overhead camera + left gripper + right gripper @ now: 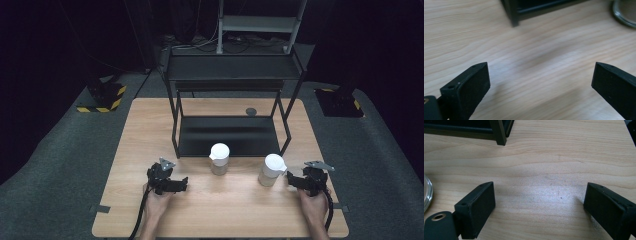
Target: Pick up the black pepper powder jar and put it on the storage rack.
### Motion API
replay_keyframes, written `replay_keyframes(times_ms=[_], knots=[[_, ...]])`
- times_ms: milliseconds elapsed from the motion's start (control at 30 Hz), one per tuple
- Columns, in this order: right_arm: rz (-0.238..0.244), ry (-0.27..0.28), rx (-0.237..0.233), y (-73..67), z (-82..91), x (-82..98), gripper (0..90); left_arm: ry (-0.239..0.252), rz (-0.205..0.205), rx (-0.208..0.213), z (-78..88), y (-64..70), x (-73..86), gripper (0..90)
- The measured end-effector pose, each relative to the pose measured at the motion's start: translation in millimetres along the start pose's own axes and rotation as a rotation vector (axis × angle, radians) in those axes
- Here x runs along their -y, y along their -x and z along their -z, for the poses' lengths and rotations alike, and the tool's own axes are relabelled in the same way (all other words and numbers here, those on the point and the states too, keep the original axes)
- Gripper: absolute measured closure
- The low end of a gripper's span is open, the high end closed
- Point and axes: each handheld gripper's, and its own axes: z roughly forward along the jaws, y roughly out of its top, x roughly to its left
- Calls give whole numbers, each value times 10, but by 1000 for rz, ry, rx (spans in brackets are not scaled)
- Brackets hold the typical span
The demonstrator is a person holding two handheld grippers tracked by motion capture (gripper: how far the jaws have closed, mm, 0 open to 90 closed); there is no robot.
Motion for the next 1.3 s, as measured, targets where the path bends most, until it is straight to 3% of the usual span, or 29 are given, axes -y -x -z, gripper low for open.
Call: replay_keyframes(times_ms=[300,633,933,1100,1300], knots=[[0,0,0,0,0,0,97,-3,-48,62,-81,176,-73,16],[0,0,0,0,0,1,98,36,-91,132,-183,365,-243,20],[0,0,0,-2,0,0,98,69,-108,164,-269,490,-342,23],[0,0,0,-2,1,1,98,69,-141,183,-322,541,-432,23],[0,0,0,-3,2,1,101,96,-121,192,-348,557,-469,26]])
